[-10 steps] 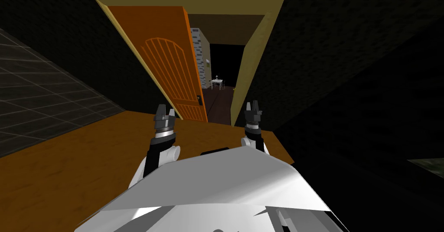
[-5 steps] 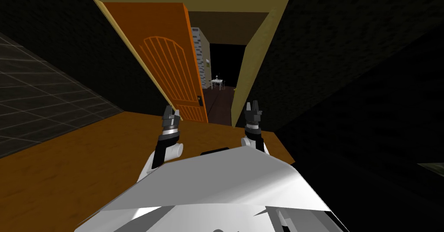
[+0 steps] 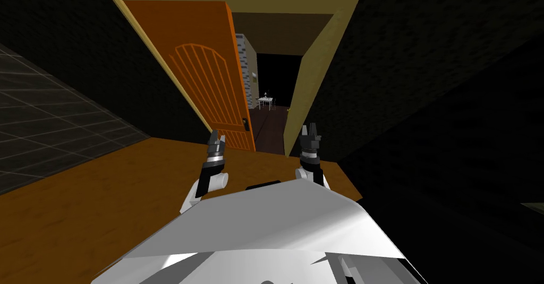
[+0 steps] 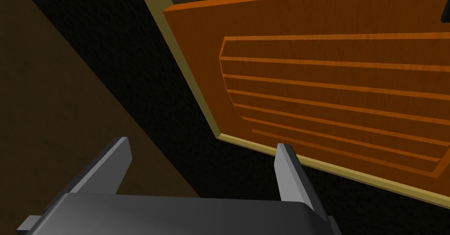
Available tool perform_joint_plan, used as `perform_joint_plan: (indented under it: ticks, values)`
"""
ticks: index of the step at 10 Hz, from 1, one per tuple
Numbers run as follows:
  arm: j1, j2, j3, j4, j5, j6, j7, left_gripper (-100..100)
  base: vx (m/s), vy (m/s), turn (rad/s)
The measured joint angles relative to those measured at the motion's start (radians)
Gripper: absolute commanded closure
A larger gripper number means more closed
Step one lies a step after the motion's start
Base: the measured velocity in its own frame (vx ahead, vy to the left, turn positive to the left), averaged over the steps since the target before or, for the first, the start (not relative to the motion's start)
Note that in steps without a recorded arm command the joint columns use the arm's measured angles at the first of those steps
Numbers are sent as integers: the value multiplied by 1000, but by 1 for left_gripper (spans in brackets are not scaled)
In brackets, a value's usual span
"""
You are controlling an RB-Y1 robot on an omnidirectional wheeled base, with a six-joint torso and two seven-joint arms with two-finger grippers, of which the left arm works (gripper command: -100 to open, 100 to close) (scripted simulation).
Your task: Push the door open
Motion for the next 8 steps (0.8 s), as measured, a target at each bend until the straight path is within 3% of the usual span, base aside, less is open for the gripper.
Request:
perform_joint_plan:
  ticks: [3,5,8]
  values:
    - [-54,-1,-6,76,-1,3,7,-100,49,49,-9]
    - [-75,1,-10,122,0,-1,14,-100,66,59,-12]
    - [-134,5,-15,207,2,4,28,-100,55,53,-8]
